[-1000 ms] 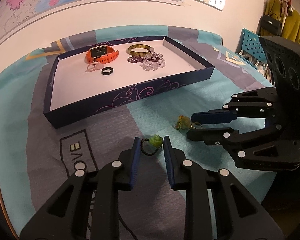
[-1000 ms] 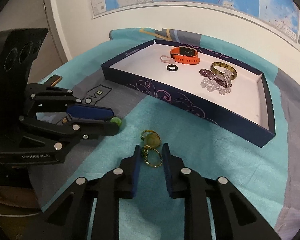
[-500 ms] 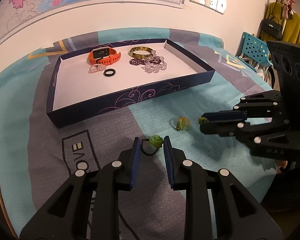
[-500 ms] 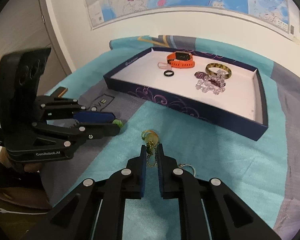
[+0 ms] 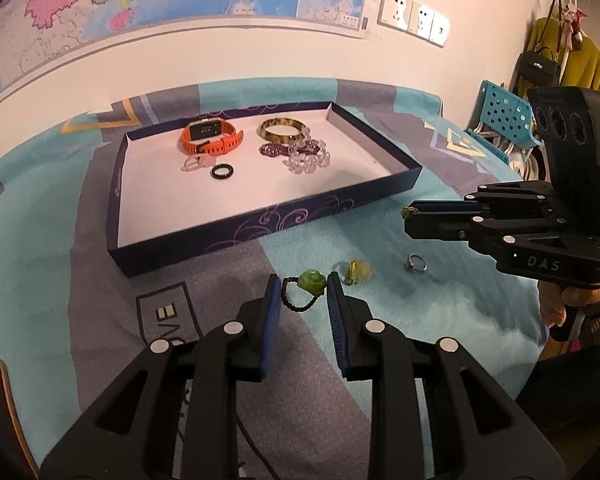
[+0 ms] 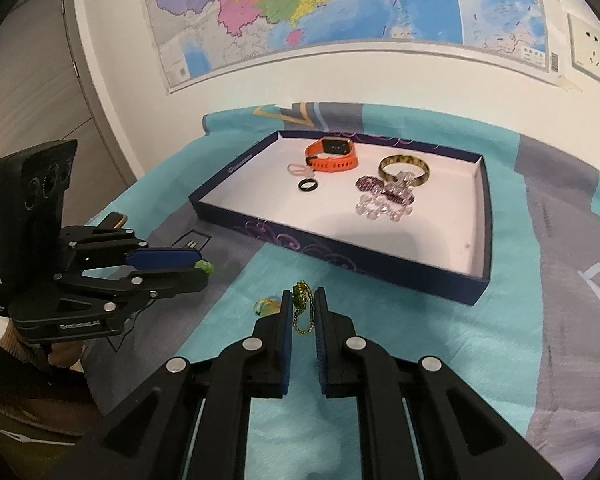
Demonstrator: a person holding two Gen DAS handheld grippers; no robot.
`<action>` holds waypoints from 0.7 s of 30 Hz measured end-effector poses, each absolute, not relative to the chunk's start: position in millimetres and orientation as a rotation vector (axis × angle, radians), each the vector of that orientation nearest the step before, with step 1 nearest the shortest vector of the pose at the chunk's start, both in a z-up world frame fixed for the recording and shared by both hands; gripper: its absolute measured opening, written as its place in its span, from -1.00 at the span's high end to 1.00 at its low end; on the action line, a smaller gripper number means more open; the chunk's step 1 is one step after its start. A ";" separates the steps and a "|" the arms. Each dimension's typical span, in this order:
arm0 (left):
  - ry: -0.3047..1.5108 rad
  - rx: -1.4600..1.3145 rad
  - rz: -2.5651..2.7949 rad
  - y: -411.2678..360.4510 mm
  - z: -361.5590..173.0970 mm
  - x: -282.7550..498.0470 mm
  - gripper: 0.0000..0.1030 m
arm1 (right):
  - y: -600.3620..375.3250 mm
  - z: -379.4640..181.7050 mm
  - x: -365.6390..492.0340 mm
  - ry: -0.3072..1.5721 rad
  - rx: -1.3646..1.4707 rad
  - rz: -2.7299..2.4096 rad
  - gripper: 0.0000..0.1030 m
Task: Organize jewelry
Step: 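Carry the green-bead hair tie with the left tool into the box while the right tool carries the gold chain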
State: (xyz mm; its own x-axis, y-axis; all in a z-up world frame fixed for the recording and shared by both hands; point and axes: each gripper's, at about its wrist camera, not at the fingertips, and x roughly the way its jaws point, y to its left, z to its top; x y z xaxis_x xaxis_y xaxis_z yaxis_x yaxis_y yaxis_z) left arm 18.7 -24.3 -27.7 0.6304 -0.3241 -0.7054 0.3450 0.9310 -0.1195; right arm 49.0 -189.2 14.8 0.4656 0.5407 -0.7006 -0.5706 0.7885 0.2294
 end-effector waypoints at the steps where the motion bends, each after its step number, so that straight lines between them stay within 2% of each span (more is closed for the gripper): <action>1: 0.799 0.025 -0.384 -24.0 -26.6 19.0 0.54 | -190.0 16.0 50.2 0.842 -0.034 0.682 0.83; 21: 0.746 0.013 -0.349 -17.1 -7.9 32.0 0.54 | -191.5 26.7 68.2 0.807 -0.048 0.666 0.83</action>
